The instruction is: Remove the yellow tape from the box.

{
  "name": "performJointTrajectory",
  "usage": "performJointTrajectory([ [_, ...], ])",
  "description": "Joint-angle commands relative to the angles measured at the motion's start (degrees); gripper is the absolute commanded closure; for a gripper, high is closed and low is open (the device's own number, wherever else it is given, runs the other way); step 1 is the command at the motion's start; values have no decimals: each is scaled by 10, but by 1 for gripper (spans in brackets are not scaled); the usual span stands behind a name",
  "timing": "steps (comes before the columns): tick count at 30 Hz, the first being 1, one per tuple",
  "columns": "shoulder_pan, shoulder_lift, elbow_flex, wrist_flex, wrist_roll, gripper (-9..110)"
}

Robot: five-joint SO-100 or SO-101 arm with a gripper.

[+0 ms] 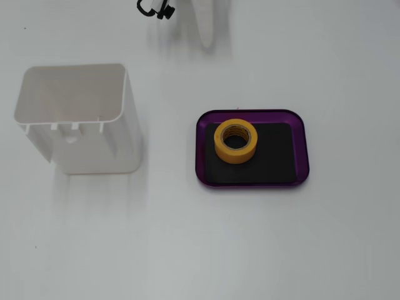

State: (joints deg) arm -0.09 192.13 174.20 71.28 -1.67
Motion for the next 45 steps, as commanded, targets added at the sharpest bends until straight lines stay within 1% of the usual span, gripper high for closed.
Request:
performJointTrajectory([
  [1, 2, 48, 3, -4, 4, 102],
  [18, 4, 48, -3, -4, -4, 102],
  [23, 4, 47, -18, -58, -11, 102],
  [24, 4, 40, -30, -73, -33, 102],
  [27, 5, 34, -87, -104, -148, 100],
  [29, 5, 6, -132, -93, -168, 99],
  [32, 6, -99, -205, -90, -165, 96],
  [35, 6, -265, -299, -96, -164, 95],
  [38, -2, -450, -420, -94, -163, 95],
  [41, -3, -623, -558, -86, -127, 95],
  [45, -6, -817, -732, -35, -100, 91],
])
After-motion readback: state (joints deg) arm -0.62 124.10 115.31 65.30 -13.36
